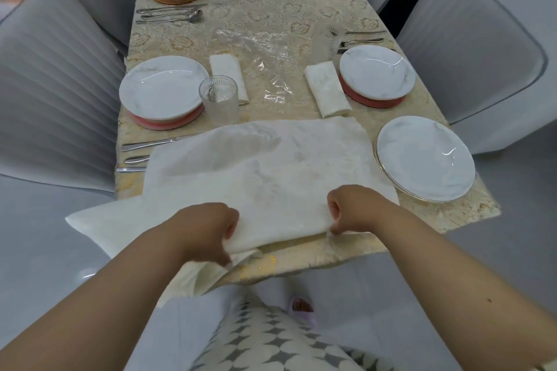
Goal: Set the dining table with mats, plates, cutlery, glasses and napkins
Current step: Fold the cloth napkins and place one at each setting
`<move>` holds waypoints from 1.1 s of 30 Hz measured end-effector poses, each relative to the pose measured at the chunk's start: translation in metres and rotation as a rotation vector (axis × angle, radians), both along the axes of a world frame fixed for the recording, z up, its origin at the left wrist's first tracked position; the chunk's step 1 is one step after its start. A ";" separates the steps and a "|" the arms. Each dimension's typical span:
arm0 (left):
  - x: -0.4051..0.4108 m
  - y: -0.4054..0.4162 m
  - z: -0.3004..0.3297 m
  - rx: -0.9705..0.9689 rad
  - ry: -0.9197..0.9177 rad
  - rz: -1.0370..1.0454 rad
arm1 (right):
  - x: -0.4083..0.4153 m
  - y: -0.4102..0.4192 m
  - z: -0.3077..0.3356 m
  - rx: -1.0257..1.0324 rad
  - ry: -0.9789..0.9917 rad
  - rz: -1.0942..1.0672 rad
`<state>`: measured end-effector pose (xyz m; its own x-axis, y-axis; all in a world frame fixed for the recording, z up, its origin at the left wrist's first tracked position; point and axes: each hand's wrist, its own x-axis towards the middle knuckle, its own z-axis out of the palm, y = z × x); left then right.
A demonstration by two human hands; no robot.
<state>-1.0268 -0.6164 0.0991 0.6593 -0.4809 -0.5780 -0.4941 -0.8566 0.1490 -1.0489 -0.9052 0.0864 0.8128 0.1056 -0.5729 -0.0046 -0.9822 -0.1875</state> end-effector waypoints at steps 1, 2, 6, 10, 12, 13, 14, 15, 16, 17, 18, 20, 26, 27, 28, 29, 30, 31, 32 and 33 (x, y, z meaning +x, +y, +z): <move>-0.002 0.003 0.002 0.058 -0.004 -0.013 | -0.007 -0.005 0.000 -0.059 0.002 0.030; -0.003 0.005 0.004 0.092 -0.012 -0.016 | -0.013 -0.010 -0.003 -0.119 -0.004 0.060; -0.001 0.011 0.013 0.129 0.005 -0.009 | -0.026 -0.028 -0.012 -0.235 -0.009 0.149; -0.004 0.011 0.021 0.241 0.103 -0.034 | -0.026 -0.040 -0.016 -0.325 0.047 0.255; -0.010 0.008 0.020 0.290 0.169 -0.055 | -0.026 -0.040 -0.017 -0.370 0.119 0.327; -0.012 0.007 0.018 0.292 0.198 -0.042 | -0.026 -0.040 -0.017 -0.384 0.163 0.339; -0.013 0.006 0.017 0.268 0.223 0.005 | -0.026 -0.039 -0.014 -0.387 0.196 0.331; -0.011 0.006 0.016 0.218 0.234 0.077 | -0.022 -0.038 -0.010 -0.382 0.224 0.290; -0.007 0.007 0.015 0.148 0.211 0.139 | -0.017 -0.037 -0.007 -0.355 0.233 0.224; -0.003 0.009 0.013 0.085 0.149 0.171 | -0.009 -0.036 -0.003 -0.323 0.232 0.158; 0.002 0.010 0.011 0.039 0.055 0.188 | -0.002 -0.034 0.001 -0.276 0.188 0.116; 0.010 0.014 0.002 -0.034 -0.156 0.252 | 0.014 -0.029 0.000 -0.149 -0.034 0.008; 0.028 0.024 -0.028 -0.024 -0.282 0.405 | 0.055 -0.007 -0.027 0.129 -0.217 -0.148; 0.031 0.025 -0.030 -0.022 -0.281 0.416 | 0.057 -0.005 -0.030 0.095 -0.182 -0.142; 0.033 0.025 -0.032 -0.022 -0.285 0.424 | 0.058 -0.004 -0.033 0.063 -0.168 -0.140; 0.034 0.025 -0.034 -0.025 -0.293 0.425 | 0.059 -0.003 -0.033 0.029 -0.166 -0.139; 0.036 0.025 -0.035 -0.033 -0.305 0.418 | 0.058 -0.004 -0.033 -0.016 -0.161 -0.129; 0.037 0.024 -0.035 -0.046 -0.321 0.408 | 0.058 -0.005 -0.031 -0.078 -0.152 -0.115; 0.039 0.023 -0.036 -0.063 -0.340 0.398 | 0.058 -0.006 -0.030 -0.139 -0.143 -0.103; 0.041 0.021 -0.036 -0.080 -0.355 0.387 | 0.058 -0.008 -0.028 -0.193 -0.137 -0.098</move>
<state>-0.9861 -0.5951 0.0636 0.9459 -0.1966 -0.2582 -0.1756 -0.9791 0.1023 -0.9906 -0.9131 0.0580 0.8854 -0.0779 -0.4583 -0.0887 -0.9961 -0.0021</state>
